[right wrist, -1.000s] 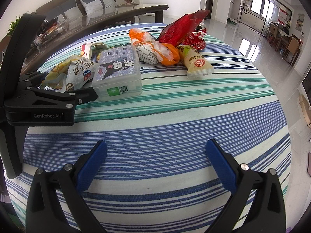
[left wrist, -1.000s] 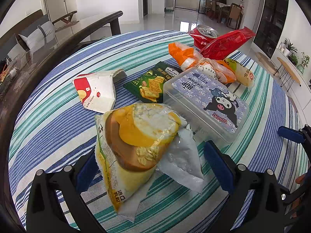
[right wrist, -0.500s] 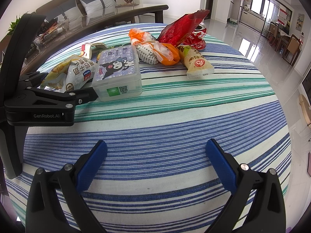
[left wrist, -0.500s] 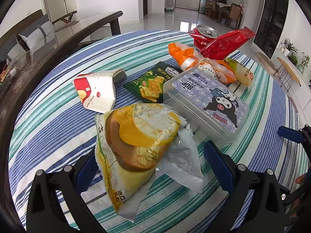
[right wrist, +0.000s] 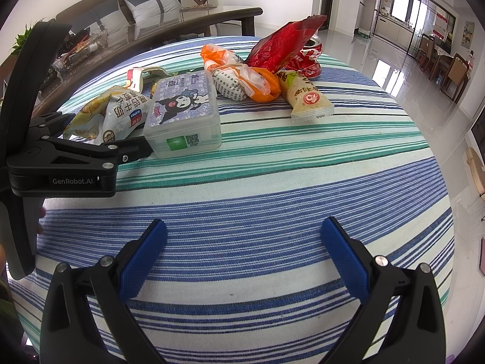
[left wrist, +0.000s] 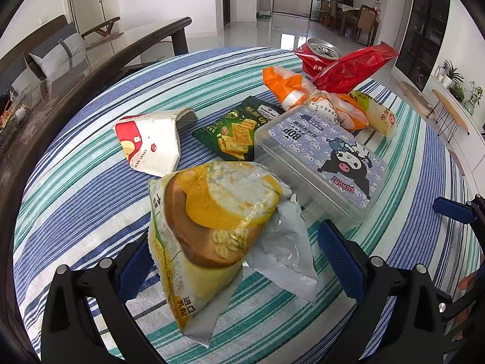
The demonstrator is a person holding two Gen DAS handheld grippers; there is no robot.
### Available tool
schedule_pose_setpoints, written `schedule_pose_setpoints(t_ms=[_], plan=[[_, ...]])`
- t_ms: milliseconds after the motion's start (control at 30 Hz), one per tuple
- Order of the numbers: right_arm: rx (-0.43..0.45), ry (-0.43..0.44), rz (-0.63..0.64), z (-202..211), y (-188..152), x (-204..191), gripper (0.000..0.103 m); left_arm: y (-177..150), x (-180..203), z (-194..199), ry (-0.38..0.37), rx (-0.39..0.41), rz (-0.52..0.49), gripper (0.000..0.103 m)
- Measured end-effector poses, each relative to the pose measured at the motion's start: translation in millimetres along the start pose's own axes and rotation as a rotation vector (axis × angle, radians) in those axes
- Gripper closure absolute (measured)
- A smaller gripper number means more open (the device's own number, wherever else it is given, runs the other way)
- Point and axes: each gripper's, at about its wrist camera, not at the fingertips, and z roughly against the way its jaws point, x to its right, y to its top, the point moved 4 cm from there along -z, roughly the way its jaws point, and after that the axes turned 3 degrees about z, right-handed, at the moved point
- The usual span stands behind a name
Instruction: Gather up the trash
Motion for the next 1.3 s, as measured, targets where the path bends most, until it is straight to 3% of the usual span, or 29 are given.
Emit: schedule_pose_setpoints(t_ms=[400, 500, 600, 767, 833, 1100, 1133, 1200, 1300], plan=[[-0.001, 0.009, 0.009, 0, 0, -1, 0.005, -1, 0, 0, -0.001, -0.001, 0.001, 0.004], [-0.001, 0.008, 0.010, 0, 0, 0, 0.005, -3, 0, 2, -0.009, -0.032, -0.015, 0.004], [-0.001, 0.009, 0.009, 0, 0, -1, 0.005, -4, -3, 5, -0.053, -0.063, -0.044, 0.004], [-0.001, 0.006, 0.011, 0, -1, 0, 0.005, -8, -16, 19, -0.200, -0.049, 0.058, 0.004], [-0.001, 0.007, 0.010, 0, -1, 0, 0.005, -5, -14, 20, -0.226, -0.046, 0.061, 0.004], [0.002, 0.019, 0.001, 0, 0, 1, 0.005, 9, -10, 12, -0.150, -0.024, 0.000, 0.005], [0.005, 0.021, -0.002, 0, 0, 0, 0.005, 9, -12, 13, -0.149, -0.019, -0.001, 0.007], [0.010, 0.031, -0.006, 2, 0, 1, 0.005, 8, -16, 16, -0.152, -0.012, -0.001, 0.027], [0.006, 0.079, -0.028, 2, 8, 4, 0.005, 6, -23, 24, -0.162, 0.008, -0.001, 0.042]])
